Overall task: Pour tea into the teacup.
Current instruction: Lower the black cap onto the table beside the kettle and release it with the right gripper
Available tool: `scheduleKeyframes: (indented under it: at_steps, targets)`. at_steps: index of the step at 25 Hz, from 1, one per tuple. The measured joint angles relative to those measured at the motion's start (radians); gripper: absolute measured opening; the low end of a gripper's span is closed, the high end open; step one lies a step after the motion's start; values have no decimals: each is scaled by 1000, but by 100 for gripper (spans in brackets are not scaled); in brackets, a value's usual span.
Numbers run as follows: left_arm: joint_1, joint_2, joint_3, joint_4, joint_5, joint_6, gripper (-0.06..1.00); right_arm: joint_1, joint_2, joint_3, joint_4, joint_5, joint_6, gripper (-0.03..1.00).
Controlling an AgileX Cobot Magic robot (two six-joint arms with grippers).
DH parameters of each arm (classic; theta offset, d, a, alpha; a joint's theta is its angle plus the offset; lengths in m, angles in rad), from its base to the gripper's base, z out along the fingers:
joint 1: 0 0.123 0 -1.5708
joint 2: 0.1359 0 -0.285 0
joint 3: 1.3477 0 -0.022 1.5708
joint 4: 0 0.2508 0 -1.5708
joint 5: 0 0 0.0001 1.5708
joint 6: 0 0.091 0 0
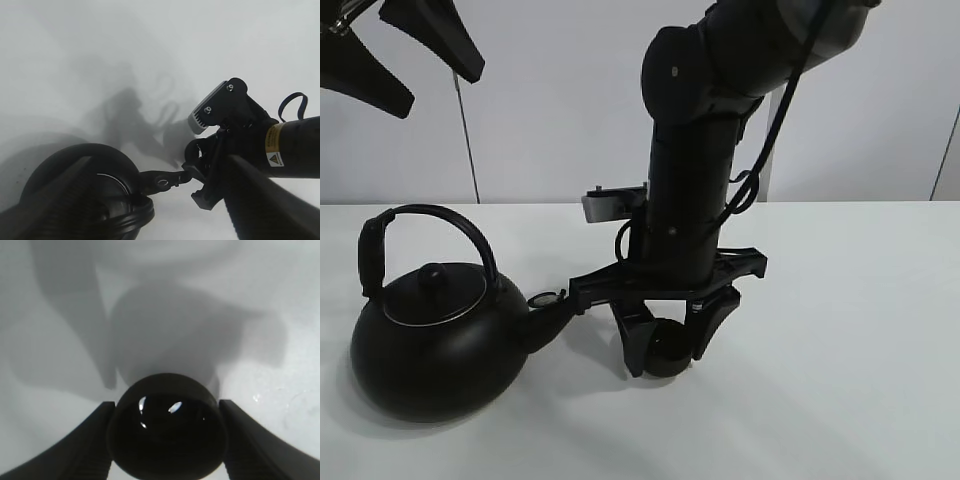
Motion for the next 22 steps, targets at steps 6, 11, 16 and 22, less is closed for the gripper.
scheduleKeyframes:
  at_steps: [6,11,16,22]
  targets:
    - [0,0,0,0,-3,0,51,0,14,-2,0,-7,0,40]
    - [0,0,0,0,-4,0,51,0,14,-2,0,-22,0,40]
    - [0,0,0,0,-5,0,51,0,14,-2,0,-24,0,49]
    - [0,0,0,0,-7,0,51,0,-6,-2,-1,-27,0,51]
